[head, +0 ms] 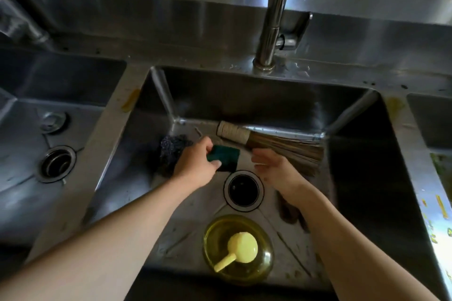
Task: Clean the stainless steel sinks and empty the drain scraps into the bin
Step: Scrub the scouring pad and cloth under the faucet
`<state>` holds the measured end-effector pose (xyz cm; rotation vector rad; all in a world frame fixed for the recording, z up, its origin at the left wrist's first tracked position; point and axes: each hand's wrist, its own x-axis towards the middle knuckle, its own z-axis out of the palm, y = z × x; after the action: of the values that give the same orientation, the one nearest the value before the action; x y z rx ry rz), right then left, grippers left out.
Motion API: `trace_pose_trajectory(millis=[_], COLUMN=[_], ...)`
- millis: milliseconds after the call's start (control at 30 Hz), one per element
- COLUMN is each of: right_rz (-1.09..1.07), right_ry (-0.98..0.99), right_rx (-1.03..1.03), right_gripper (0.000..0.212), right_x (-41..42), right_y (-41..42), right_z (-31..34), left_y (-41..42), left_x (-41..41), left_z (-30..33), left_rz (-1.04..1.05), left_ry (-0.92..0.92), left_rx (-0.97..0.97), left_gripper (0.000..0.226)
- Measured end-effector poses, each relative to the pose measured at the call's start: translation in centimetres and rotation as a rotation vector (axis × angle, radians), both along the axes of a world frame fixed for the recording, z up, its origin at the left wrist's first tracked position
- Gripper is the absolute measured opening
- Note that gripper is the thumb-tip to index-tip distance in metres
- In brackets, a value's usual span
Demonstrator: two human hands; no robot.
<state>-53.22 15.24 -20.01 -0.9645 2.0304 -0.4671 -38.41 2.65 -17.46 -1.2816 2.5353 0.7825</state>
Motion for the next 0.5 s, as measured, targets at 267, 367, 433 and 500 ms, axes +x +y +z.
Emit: trace_pose_trajectory(millis=[267, 367, 433, 500], right_rz=[0.037, 0.105, 0.21, 0.333], right_ry=[0.006, 0.066, 0.104, 0.154], right_rx=[0.166, 0.101, 0.075, 0.073], right_gripper=[0.059, 0.056, 0.053, 0.055], right_x=[0.8, 1.7, 2.7, 3.4], right_y=[-2.5, -4.7, -6.6, -8.7], right_z=[0.8, 2.1, 2.6, 2.4], left_y=[-0.2, -1.3, -1.8, -2.3], left_x=[2.6, 3.9, 5.2, 6.6], left_z=[1.0, 2.4, 3.6, 4.4], left_rz=[0.137, 0.225, 0.251, 0.266], left_ry=[-0.131, -0.05, -0.034, -0.048], left_rx=[-0.098, -0.116, -0.102, -0.073], left_gripper=[0.04, 0.045, 0.033, 0.018])
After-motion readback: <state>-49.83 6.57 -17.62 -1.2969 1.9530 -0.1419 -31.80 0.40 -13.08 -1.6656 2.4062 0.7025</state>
